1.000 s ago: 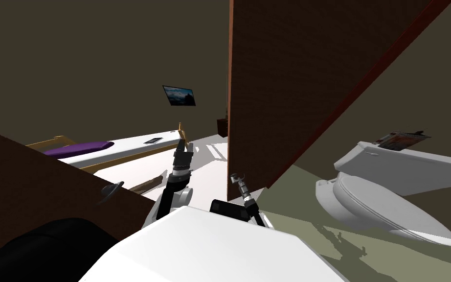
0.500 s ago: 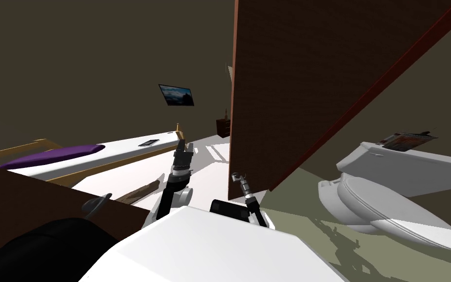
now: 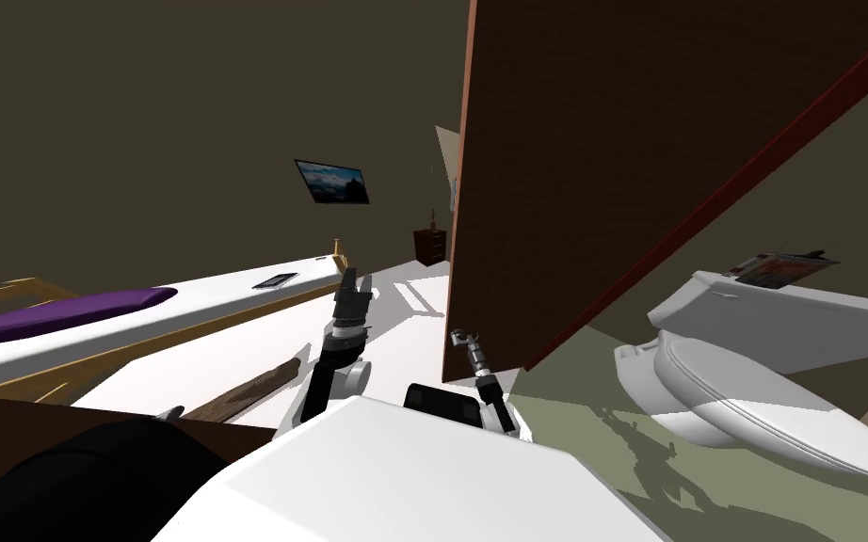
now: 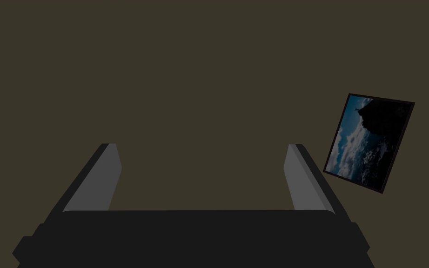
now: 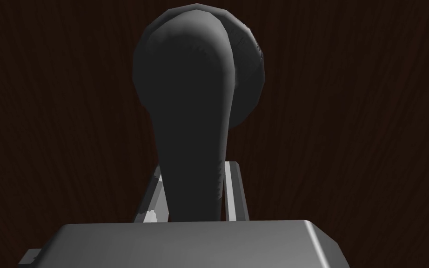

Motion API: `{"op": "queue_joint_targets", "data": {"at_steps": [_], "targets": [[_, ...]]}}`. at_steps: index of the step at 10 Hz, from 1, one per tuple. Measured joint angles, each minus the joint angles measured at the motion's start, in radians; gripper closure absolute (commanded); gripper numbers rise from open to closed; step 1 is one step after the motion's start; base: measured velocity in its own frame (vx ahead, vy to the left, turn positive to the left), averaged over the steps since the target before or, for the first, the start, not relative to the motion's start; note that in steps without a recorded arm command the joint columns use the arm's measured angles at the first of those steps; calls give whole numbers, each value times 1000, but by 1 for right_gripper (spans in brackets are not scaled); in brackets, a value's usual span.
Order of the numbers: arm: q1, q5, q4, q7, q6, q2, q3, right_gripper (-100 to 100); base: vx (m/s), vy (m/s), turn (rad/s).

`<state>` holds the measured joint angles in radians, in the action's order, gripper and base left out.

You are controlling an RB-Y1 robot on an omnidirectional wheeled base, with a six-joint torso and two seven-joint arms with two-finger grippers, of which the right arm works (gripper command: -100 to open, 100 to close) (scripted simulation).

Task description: Push the door open

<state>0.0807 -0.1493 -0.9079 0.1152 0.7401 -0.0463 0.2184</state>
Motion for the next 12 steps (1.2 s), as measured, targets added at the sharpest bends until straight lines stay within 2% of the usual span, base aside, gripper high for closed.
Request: {"op": "queue_joint_targets", "data": {"at_steps": [2, 5, 7, 12], "targets": [[-2, 13, 0, -10, -5, 7, -25, 100, 139, 159, -66], [-24, 34, 25, -28, -1, 23, -69, 100, 149, 155, -62], [-31, 46, 26, -35, -5, 29, -95, 100, 95, 83, -44], [-28, 65, 33, -49, -10, 13, -130, 100, 156, 106, -58]]}}
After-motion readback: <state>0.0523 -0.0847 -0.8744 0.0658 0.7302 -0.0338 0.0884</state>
